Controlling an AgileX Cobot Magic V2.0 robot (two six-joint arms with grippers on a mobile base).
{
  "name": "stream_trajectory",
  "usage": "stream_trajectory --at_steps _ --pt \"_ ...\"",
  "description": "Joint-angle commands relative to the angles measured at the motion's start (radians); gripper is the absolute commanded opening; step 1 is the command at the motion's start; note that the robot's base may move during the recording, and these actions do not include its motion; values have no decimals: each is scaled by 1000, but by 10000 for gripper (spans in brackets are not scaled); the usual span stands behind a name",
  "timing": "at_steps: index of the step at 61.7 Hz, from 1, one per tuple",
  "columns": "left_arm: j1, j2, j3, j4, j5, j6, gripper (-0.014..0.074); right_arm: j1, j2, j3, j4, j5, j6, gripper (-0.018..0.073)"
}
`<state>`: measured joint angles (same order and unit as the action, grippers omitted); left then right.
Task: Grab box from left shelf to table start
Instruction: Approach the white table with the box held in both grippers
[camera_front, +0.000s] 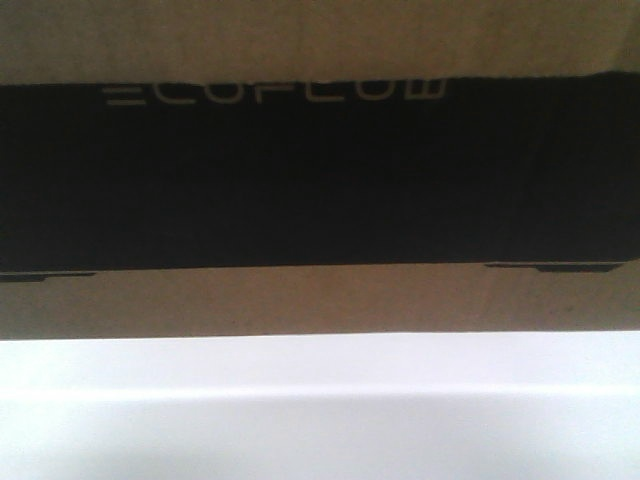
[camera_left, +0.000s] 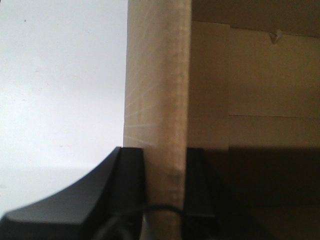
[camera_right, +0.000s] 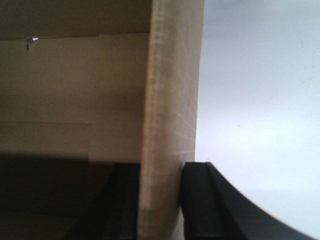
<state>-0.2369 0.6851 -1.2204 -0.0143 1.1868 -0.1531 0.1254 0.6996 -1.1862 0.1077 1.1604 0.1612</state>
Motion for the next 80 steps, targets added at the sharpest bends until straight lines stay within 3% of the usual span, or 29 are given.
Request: stream_trajectory --at_steps 1,80 --pt "-1 -9 -41 5 -146 -17 -54 -9 4 -35 -108 -112 -7 26" --pt "-1 -9 -41 -6 -144 -17 -54 -9 4 -35 -108 -136 -7 26"
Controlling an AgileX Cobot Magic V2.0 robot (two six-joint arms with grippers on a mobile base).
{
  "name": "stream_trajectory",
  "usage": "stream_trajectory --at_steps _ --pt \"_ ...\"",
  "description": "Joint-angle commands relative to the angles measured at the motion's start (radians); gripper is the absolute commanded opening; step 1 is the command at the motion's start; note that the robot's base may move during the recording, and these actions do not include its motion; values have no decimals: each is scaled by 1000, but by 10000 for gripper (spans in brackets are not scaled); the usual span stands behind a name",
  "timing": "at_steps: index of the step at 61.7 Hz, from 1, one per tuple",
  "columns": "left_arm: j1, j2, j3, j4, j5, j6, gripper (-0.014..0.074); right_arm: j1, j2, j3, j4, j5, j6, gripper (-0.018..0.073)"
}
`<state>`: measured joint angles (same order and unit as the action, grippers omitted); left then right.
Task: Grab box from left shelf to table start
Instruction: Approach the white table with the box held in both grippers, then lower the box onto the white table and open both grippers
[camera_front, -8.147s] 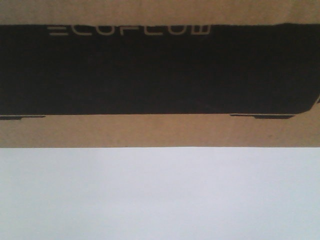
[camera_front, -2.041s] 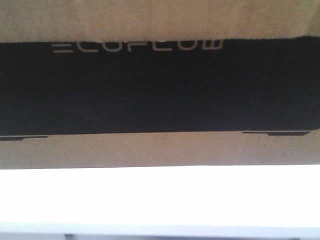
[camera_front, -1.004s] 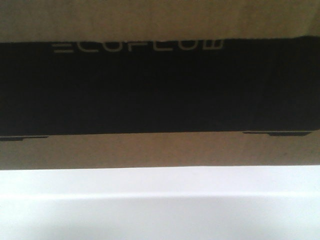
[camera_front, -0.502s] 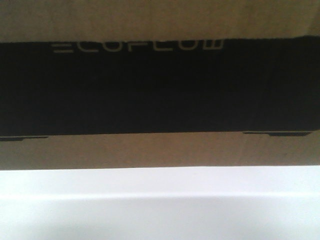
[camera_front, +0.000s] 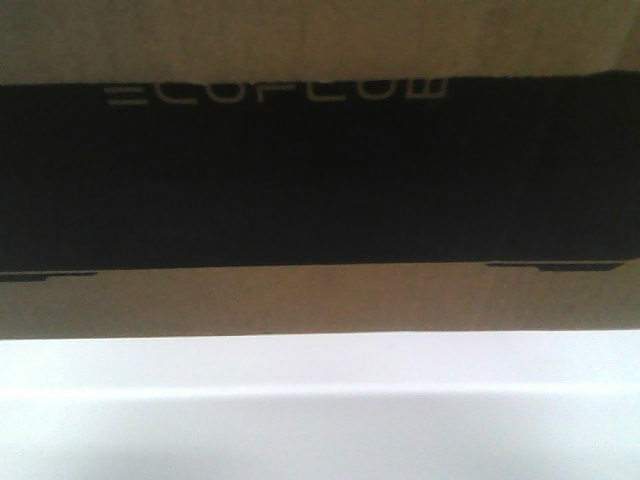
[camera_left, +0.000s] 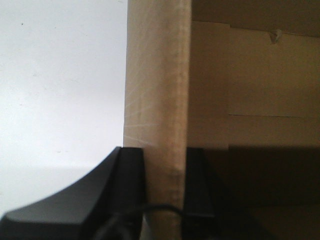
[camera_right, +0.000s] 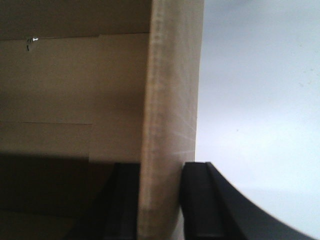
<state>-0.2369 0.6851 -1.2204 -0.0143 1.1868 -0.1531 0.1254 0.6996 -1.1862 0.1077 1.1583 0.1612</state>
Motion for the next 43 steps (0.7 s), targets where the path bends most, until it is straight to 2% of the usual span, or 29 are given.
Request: stream_trajectory --at_steps 1,7,14,36,43 --pt "-1 -9 -41 -6 -144 -17 -54 -9 4 -35 -108 -135 -7 26" --pt "-1 -7 -41 -17 -151 -17 -55 -9 5 -35 -101 -141 -2 26" --pt "-1 36 -45 -19 -209 -17 -55 -9 58 -35 -93 -137 14 26" --pt "-1 342 -158 -21 -275 -4 -56 -9 376 -129 -93 -273 13 26" --pt "-1 445 -208 -19 -278 -2 -56 -9 479 -173 -93 -277 13 26"
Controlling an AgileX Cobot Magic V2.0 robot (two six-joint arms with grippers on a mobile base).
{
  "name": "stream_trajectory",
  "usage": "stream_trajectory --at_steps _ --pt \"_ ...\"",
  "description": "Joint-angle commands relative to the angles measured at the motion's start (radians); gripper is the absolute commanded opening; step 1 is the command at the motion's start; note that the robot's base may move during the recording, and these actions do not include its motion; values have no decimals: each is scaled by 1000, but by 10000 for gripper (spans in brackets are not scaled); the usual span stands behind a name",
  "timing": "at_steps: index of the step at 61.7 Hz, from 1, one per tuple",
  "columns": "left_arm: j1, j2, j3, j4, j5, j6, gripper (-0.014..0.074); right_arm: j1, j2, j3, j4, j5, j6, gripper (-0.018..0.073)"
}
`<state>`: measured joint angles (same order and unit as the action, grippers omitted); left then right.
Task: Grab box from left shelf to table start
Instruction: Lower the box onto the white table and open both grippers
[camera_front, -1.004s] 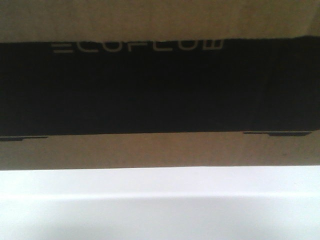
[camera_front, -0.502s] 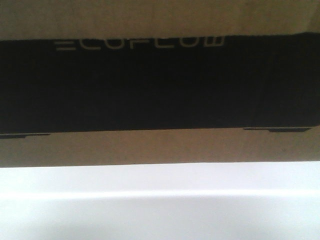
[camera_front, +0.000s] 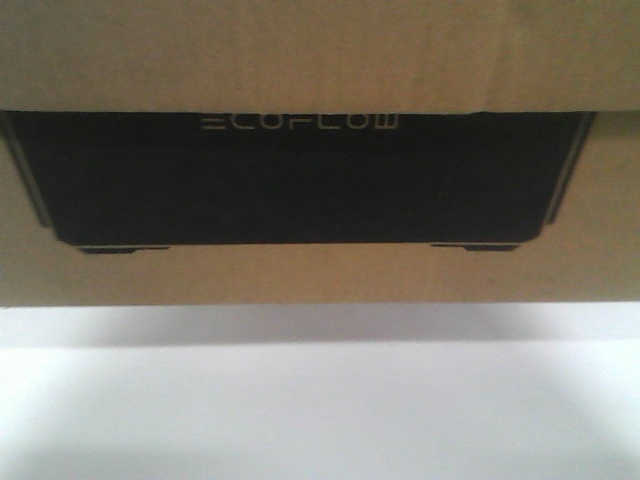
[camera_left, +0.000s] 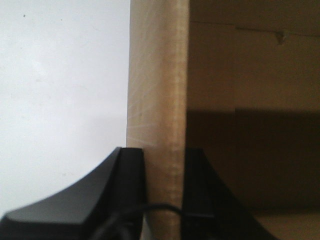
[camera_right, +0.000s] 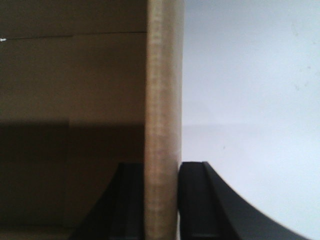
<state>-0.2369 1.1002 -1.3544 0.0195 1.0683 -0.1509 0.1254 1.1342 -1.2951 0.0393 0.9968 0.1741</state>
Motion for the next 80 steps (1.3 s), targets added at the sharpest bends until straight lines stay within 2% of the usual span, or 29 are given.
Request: stream_trajectory --at_steps 1,18,43,47,51,56,60,63,65,68,80 --pt "-1 51 -84 -51 -164 -4 -56 -9 61 -68 -24 -116 0 26" --pt "-1 250 -193 -42 -193 -3 -56 -9 190 -128 -31 -146 0 26" --pt "-1 275 -197 -57 -204 -3 -43 -9 200 -129 -39 -160 0 32" --pt "-1 275 -197 -61 -202 -3 13 -9 200 -129 -39 -161 0 62" --pt "-1 275 -197 -61 -202 -3 115 -9 200 -129 -39 -165 0 155" --pt "-1 275 -197 -61 -204 -3 325 -9 200 -129 -39 -174 0 342" --pt "-1 275 -197 -61 -207 -3 447 -9 200 -129 -39 -174 0 506" --pt "-1 275 -197 -54 -208 -3 529 -9 200 -129 -39 -174 0 575" --pt "-1 275 -197 -49 -208 -3 552 -9 200 -129 -39 -174 0 603" --pt "-1 275 -197 -41 -213 -3 560 -9 200 -129 -46 -176 0 587" --pt "-1 271 -234 -10 -207 -3 498 -9 179 -144 -56 -193 0 568"
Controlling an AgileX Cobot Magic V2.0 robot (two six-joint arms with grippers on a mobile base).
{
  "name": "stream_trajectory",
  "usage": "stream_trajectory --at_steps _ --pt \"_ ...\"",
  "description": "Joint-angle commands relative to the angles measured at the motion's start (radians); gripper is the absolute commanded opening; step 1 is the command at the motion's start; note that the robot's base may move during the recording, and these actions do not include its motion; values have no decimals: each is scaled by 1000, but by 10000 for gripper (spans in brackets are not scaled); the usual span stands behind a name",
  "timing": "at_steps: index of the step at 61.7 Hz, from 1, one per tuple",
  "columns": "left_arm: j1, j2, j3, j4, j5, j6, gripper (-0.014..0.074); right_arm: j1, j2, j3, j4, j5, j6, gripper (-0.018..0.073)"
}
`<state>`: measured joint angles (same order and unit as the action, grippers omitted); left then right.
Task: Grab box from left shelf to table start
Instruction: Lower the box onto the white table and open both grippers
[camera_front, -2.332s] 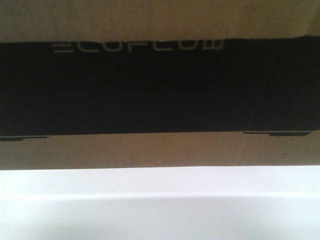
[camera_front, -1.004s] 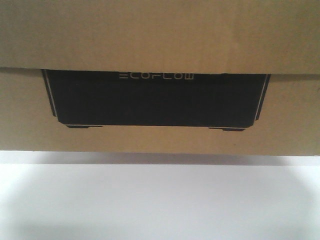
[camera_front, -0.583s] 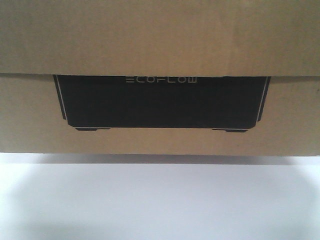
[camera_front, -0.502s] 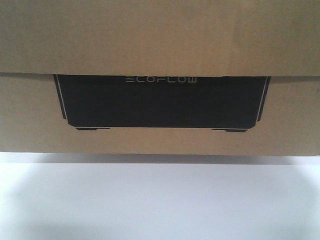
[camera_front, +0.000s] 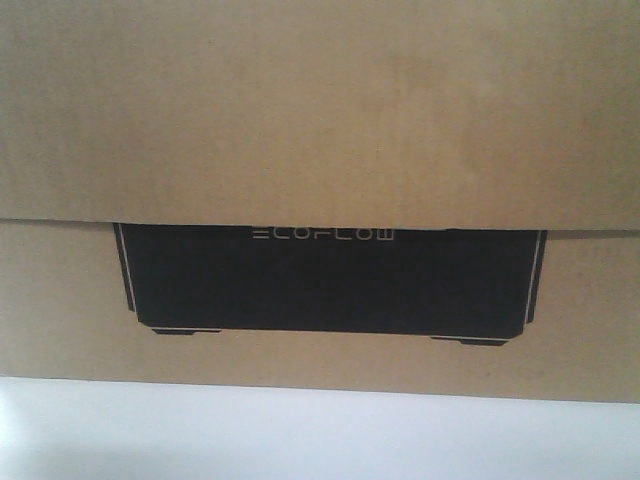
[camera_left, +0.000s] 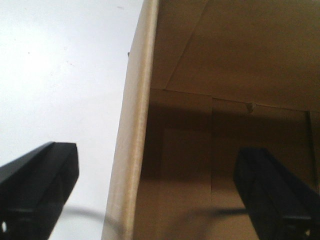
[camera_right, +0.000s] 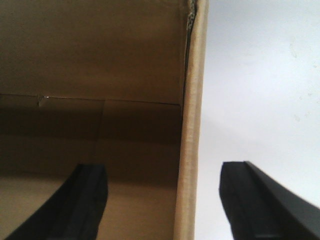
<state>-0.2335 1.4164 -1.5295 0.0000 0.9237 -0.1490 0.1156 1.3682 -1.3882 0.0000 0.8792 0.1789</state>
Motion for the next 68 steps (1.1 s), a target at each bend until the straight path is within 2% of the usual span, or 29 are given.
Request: stream_trajectory --at_steps 1,4,8,10,15,17,20,23,27,33,38,52,59,68 --pt "-5 -45 -67 9 -56 -5 484 1 -60 -57 -17 -74 -5 563" --pt "-5 -50 -98 9 -35 -5 412 1 -79 -70 -17 -71 -5 529" --pt "-5 -63 -146 9 -8 -5 233 1 -106 -90 -17 -61 -5 413" --pt "-5 -69 -162 12 -1 -5 148 1 -119 -95 -17 -60 -5 337" --pt "-5 -84 -192 14 -1 -5 -79 1 -156 -96 -17 -64 -5 66" --pt "-5 -91 -194 14 -13 -5 -69 1 -164 -96 -17 -65 -5 0" --pt "-5 -91 -196 14 -33 -5 -40 1 -167 -96 -17 -72 -5 47" --pt "-5 -89 -196 14 -66 -5 -46 1 -166 -96 -18 -88 -5 66" --pt "-5 -89 -196 23 -82 -4 -47 1 -164 -96 -18 -103 -5 58" --pt "-5 -106 -192 25 -43 -18 -47 1 -182 -93 0 -76 -4 57" --pt "-5 -156 -142 25 -109 -41 -47 1 -239 -34 0 -156 -6 24" --pt "-5 -388 201 25 -459 -41 -47 1 -479 304 0 -479 -40 20" --pt "-5 -517 415 25 -586 -41 -47 1 -614 470 0 -559 -40 20" --pt "-5 -698 685 25 -730 -41 -47 1 -797 681 -54 -662 -41 20"
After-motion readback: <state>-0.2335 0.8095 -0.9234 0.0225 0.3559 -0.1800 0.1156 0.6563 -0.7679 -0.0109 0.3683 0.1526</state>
